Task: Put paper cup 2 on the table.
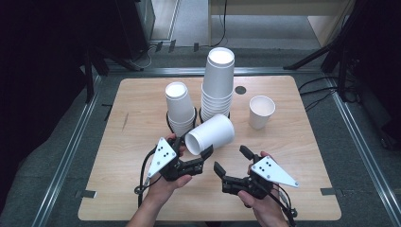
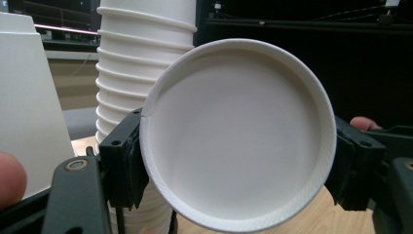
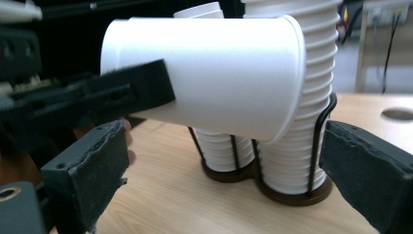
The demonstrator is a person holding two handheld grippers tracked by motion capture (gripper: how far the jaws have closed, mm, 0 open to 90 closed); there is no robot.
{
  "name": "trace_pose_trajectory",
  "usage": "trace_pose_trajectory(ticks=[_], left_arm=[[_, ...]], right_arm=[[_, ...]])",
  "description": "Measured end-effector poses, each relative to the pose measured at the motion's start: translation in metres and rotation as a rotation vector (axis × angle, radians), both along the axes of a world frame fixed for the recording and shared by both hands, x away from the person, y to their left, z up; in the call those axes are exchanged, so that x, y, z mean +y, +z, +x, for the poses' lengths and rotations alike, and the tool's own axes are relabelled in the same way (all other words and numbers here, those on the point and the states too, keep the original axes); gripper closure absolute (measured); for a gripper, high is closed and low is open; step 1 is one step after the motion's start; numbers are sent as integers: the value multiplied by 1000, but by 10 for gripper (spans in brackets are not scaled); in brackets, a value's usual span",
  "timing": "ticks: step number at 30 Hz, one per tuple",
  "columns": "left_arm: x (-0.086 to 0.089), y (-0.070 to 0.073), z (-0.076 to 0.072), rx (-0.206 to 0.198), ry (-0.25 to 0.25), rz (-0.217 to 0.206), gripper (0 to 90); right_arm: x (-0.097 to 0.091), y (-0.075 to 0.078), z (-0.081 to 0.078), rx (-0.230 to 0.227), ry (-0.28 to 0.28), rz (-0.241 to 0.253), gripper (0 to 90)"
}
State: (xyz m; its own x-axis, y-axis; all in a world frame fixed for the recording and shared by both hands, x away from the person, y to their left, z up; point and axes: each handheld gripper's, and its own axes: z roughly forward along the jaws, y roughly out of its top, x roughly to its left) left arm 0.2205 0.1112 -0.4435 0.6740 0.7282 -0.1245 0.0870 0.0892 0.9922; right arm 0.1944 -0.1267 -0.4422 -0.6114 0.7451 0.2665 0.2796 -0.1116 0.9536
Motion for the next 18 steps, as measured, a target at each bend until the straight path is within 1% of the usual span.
trace_pose_trajectory(ticks=[2, 4, 6, 7, 8, 12, 14, 17, 18], left_arm=[[-1, -1, 0, 0, 0, 5, 239], [-2, -1, 0, 0, 0, 1, 239], [-3, -2, 0, -3, 1, 7, 239], [-3, -2, -1, -3, -1, 9, 239], [-4, -3, -1, -4, -3, 14, 239], [-6, -4, -1, -7, -8, 13, 240], [-7, -4, -2, -8, -10, 13, 239], [-8, -4, -2, -8, -11, 12, 239], [-8, -5, -2, -8, -12, 12, 239]], right_arm=[[-1, 2, 1, 44, -8, 48, 40], [-2, 3, 3, 81, -13, 88, 29], [-2, 3, 4, 116, -5, 123, 27], [-1, 4, 4, 137, 10, 135, 27], [0, 4, 4, 142, 17, 139, 27], [3, 4, 3, 171, 26, 178, 19], [3, 4, 3, 198, 17, 210, 19], [3, 5, 3, 242, 3, 279, 19], [2, 4, 3, 254, -2, 295, 19]])
